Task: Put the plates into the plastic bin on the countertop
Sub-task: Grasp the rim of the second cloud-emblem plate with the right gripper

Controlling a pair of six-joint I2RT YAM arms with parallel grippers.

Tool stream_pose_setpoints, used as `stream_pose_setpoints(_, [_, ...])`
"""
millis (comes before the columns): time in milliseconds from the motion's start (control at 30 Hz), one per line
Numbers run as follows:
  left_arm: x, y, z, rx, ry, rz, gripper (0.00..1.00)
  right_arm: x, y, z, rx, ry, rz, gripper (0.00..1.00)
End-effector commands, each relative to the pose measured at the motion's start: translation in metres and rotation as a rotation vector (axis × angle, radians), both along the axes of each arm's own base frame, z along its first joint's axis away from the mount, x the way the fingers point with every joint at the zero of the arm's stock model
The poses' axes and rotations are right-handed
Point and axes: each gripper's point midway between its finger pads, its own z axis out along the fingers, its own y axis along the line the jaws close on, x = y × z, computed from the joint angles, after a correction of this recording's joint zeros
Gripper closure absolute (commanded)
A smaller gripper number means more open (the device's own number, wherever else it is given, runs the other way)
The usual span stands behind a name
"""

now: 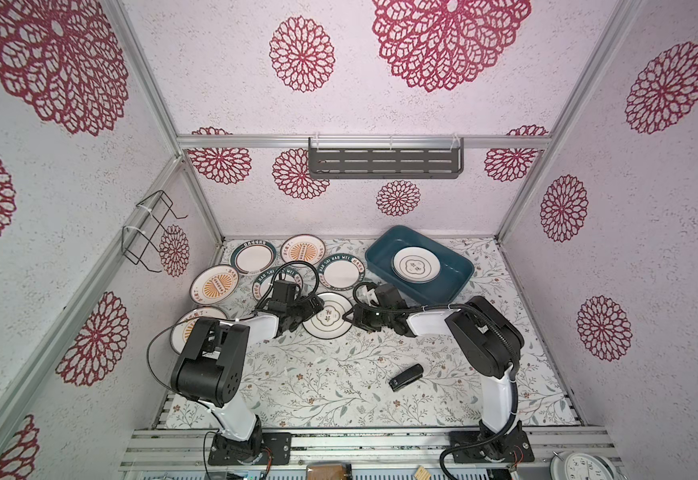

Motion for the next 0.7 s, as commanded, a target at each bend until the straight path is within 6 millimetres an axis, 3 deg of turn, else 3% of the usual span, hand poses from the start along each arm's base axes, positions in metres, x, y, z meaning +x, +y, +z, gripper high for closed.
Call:
stream_pose_setpoints(0, [0.003, -0.011, 0.0, -0.02, -0.001, -0.032, 0.02, 0.004, -0.011, 0.002, -0.001, 0.022, -0.061, 0.59])
stream_pose_setpoints(200, [0.005, -0.021, 0.007, -0.032, -0.036, -0.068, 0.03, 0.009, -0.017, -0.006, -0.018, 0.045, -0.1, 0.82])
stream_pose_setpoints(333, [0.006, -0.025, 0.013, -0.03, -0.054, -0.087, 0.03, 0.011, -0.02, -0.01, -0.021, 0.055, -0.114, 0.93])
stream_pose_setpoints(667, [0.004, -0.013, 0.025, 0.059, -0.083, -0.084, 0.03, 0.016, -0.032, -0.005, -0.029, 0.069, -0.16, 1.0])
